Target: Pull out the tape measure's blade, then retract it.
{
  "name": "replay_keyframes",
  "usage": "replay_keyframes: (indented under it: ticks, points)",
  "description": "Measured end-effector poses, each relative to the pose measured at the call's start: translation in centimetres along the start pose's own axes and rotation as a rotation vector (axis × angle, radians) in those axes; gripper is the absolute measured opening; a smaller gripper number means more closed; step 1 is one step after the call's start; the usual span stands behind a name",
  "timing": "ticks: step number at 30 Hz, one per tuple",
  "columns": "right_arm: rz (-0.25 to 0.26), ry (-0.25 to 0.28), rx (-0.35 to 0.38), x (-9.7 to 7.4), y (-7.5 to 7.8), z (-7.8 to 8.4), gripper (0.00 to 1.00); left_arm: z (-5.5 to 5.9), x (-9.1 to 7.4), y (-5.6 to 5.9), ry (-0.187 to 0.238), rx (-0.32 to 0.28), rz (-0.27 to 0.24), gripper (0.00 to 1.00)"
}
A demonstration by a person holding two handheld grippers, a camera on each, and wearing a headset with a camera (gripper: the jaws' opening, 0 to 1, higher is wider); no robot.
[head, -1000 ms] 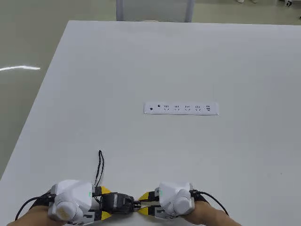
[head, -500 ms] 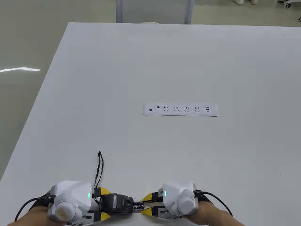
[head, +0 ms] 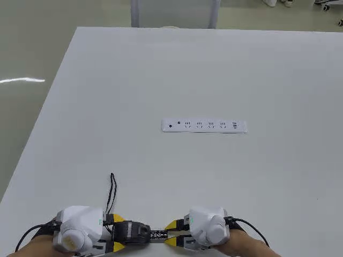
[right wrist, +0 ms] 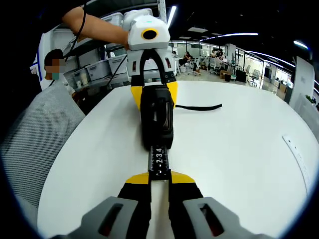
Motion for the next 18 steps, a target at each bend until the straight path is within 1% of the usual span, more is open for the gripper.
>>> replay_keyframes:
  ticks: [12,18]
  points:
    - [0.000,-0.008,0.005,-0.8,-0.1,0.9,0.10,-0.2,0.0,0.1,-0.003,-0.001,0.004,0.27]
    - [-0.002,-0.011,0.010,-1.0,-0.1,1.2,0.10,-0.1,0.0,0.1,-0.003,-0.002,0.006,0.27]
Point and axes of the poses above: the centre of the closed fingertips' face, and the gripper's own axes: x roughly forward along the fingers, y roughly to its right, z roughly out of its underside, the point moved 8 cm from there along -x, roughly backward along the fingers, and after that the axes turned 15 degrees about -y, right-handed, at the moved point
